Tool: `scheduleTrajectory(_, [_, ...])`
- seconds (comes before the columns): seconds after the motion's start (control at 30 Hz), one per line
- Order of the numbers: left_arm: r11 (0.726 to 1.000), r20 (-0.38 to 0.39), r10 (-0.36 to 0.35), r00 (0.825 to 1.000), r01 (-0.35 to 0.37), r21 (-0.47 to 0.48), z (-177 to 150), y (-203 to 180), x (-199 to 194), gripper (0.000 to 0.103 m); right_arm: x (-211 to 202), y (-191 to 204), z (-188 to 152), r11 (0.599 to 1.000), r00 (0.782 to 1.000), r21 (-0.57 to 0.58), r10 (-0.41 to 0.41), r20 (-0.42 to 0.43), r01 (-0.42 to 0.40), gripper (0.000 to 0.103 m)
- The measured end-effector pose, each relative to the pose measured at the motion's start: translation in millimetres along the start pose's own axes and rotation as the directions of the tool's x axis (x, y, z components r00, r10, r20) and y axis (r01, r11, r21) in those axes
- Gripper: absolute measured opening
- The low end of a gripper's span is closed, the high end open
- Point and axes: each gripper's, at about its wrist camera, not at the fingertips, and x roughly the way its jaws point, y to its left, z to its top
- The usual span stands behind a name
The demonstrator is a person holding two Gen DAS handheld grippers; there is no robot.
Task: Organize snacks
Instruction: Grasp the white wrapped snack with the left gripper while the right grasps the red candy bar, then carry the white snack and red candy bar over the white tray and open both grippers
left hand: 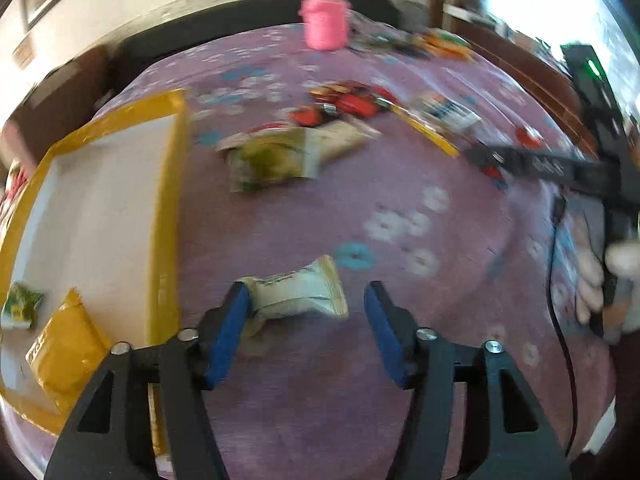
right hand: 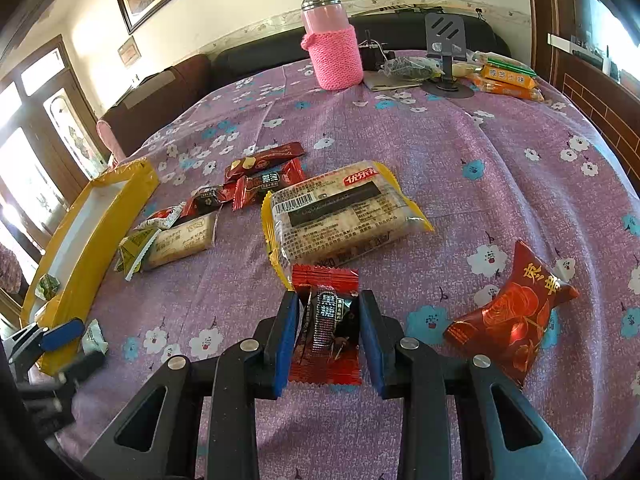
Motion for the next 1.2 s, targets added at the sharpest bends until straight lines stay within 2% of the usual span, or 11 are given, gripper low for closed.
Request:
scheduleTrajectory(0.07, [0.991,-0.012,-0.133,0.991,0.133,0.001,1,-8,-3,0.057,0,0,0,1.000,1.000,0.003,0.002,0.000,-0.002,0.032])
scheduleTrajectory(0.1, [0.987,-0.006,-0.163,0.987,0.163,0.002,1,-12,-6,0.057,0,0,0,1.000,1.000,0.004,0.004,0.000,-0.004,0.032])
scheduleTrajectory(0.27, [0.991,0.030,-0.131,0.991,0.131,0.009,7,-15,-14,0.057,0,-1,0,1.000,1.000,0.006,0.006,0.000,-0.006,0.032])
scheduleTrajectory(0.4, [0.995,0.016,-0.083,0.996,0.082,0.049,13,-17,-1,0.057,0,-1,0,1.000,1.000,0.006,0.005,0.000,-0.005,0.032])
scheduleTrajectory(0.5, [0.991,-0.014,-0.102,0.995,0.102,0.082,17,-21,17,0.056,0,-1,0,1.000,1.000,0.007,0.007,0.001,-0.007,0.033])
scheduleTrajectory(0.53, [0.990,-0.024,-0.112,0.993,0.113,0.081,17,-21,20,0.049,0,-1,0,1.000,1.000,0.007,0.008,0.001,-0.008,0.032])
scheduleTrajectory(0.57, [0.990,-0.012,-0.122,0.992,0.122,0.076,19,-21,19,0.021,0,-1,0,1.000,1.000,0.008,0.010,0.001,-0.010,0.032])
scheduleTrajectory(0.6, [0.990,-0.013,-0.123,0.992,0.124,0.073,20,-21,19,0.018,0,-1,0,1.000,1.000,0.008,0.009,0.002,-0.009,0.031])
scheduleTrajectory(0.77, [0.991,0.008,-0.134,0.991,0.133,0.026,14,-18,13,0.017,-1,-1,0,1.000,1.000,0.006,0.010,0.007,-0.010,0.029])
scheduleTrajectory(1.0, [0.979,0.107,-0.164,0.981,0.175,-0.103,3,16,-24,0.017,-11,0,-2,1.000,0.999,0.007,0.008,0.052,-0.008,0.027])
scheduleTrajectory(1.2, [0.962,0.202,-0.134,0.970,0.176,-0.208,-5,67,-66,0.017,-29,5,-2,0.986,0.987,0.056,0.152,0.047,-0.154,0.027])
